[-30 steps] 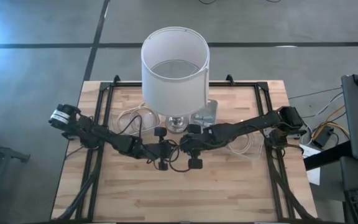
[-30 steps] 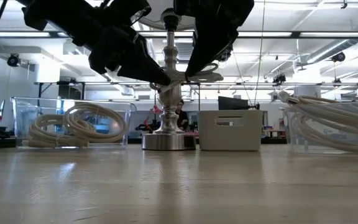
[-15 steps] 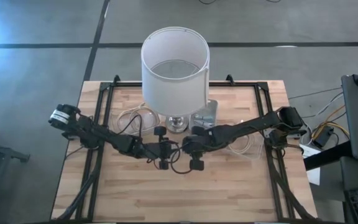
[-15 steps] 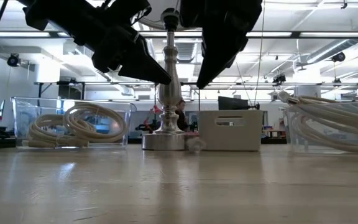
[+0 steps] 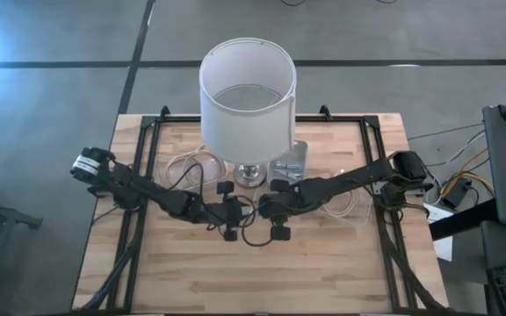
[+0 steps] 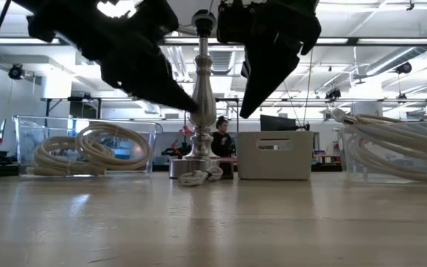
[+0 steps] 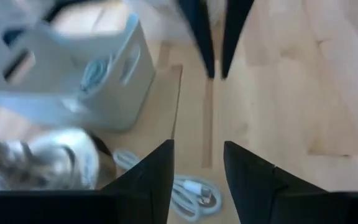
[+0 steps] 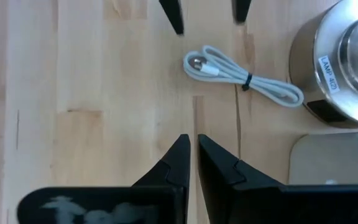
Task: Pick & Place USB Port
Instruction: Put the blue charger cable into the gray bin
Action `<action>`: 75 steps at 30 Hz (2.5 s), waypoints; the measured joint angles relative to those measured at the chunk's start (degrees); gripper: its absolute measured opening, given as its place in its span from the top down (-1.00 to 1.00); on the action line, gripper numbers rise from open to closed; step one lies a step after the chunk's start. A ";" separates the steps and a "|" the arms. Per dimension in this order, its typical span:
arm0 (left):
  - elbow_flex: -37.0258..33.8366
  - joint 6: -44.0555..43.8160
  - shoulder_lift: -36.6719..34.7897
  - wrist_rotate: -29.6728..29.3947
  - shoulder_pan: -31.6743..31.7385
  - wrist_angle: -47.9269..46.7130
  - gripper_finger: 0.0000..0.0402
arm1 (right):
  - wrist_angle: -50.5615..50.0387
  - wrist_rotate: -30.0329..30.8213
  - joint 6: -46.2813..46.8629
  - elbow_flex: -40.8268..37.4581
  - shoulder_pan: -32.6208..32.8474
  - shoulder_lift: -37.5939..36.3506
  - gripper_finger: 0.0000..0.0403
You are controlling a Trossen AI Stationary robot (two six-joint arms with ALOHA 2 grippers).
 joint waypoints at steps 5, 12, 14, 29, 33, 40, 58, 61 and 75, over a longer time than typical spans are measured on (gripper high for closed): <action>-0.66 -5.04 3.72 0.01 0.63 1.98 0.29 | 0.19 0.02 -0.40 -0.15 0.00 -0.02 0.72; -0.26 -8.56 10.17 0.14 3.13 3.65 0.21 | 0.24 0.22 -1.00 -0.15 0.00 0.79 0.46; -0.07 -9.16 11.42 0.30 3.74 4.10 0.13 | 0.16 0.22 -1.02 -0.15 -0.04 0.79 0.41; 0.25 -12.24 16.13 1.39 4.41 3.14 -0.13 | 0.16 0.20 -1.13 -0.15 -0.04 0.87 0.33; 0.16 -10.26 15.90 2.46 4.25 2.87 0.12 | 0.18 0.17 -1.42 -0.15 -0.02 0.87 0.35; 0.01 -7.48 15.92 4.74 4.06 3.68 0.70 | 0.93 -0.05 -3.67 -0.33 0.03 0.90 0.34; -0.32 -3.15 7.89 6.29 3.91 5.86 0.84 | 5.40 -1.50 -6.20 -5.19 0.35 0.90 0.20; -0.32 -3.17 7.29 6.94 3.70 5.93 0.86 | 5.36 0.29 -6.59 -5.20 0.35 0.90 0.20; -0.41 -5.09 7.22 11.90 3.38 2.49 0.84 | 5.26 0.94 -8.12 -5.22 0.39 0.90 0.25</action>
